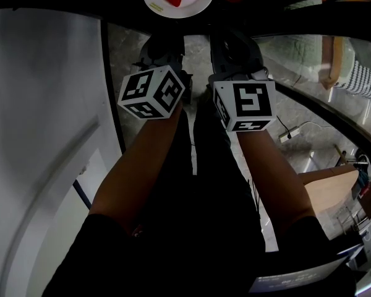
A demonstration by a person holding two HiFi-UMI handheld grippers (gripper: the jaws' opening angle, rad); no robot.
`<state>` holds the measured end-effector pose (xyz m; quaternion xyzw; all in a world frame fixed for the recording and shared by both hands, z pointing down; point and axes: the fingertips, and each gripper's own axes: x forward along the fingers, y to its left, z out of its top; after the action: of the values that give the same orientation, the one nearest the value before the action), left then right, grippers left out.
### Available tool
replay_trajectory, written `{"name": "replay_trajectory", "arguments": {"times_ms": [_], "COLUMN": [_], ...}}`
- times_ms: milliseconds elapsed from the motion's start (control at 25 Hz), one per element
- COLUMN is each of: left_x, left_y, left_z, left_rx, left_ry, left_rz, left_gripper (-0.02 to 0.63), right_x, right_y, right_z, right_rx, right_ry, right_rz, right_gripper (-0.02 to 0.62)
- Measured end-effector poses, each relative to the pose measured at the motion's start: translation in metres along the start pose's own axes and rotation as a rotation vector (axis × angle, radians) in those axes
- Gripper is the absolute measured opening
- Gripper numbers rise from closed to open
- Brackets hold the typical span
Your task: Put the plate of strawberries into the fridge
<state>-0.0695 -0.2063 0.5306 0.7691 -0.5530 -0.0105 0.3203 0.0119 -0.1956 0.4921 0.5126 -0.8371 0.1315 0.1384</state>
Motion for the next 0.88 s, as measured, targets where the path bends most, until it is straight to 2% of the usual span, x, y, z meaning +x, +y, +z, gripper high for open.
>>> {"name": "replay_trajectory", "arguments": {"times_ms": [120,240,400,880], "left_x": [0.002,0.005,0.008,0.03], "left_y": [-0.004,-0.007,-0.004,0.006], "left_z": [0.003,-0.001,-0.008,0.003], "left_rx": [0.245,0.37,0.393,0.415], "left_ry": [0.006,0.021,0.036,0.034], "left_rz": [0.044,0.062,0.077,0.078], "left_gripper": [0.003,0.003,0.003,0.003], "right_x": [0.0,0.0,0.002,0.007], "right_y": [-0.001,-0.002,-0.001,-0.007], "right_z": [-0.001,-0.002,-0.005,-0.006], "right_rx": [0.0,0.002,0.004,0.009], "right_ry": [0.007,0.009,0.01,0.011], "right_rz": [-0.002,-0.003,0.0,-0.01], "right_gripper": [0.005,0.005,0.005,0.005]}}
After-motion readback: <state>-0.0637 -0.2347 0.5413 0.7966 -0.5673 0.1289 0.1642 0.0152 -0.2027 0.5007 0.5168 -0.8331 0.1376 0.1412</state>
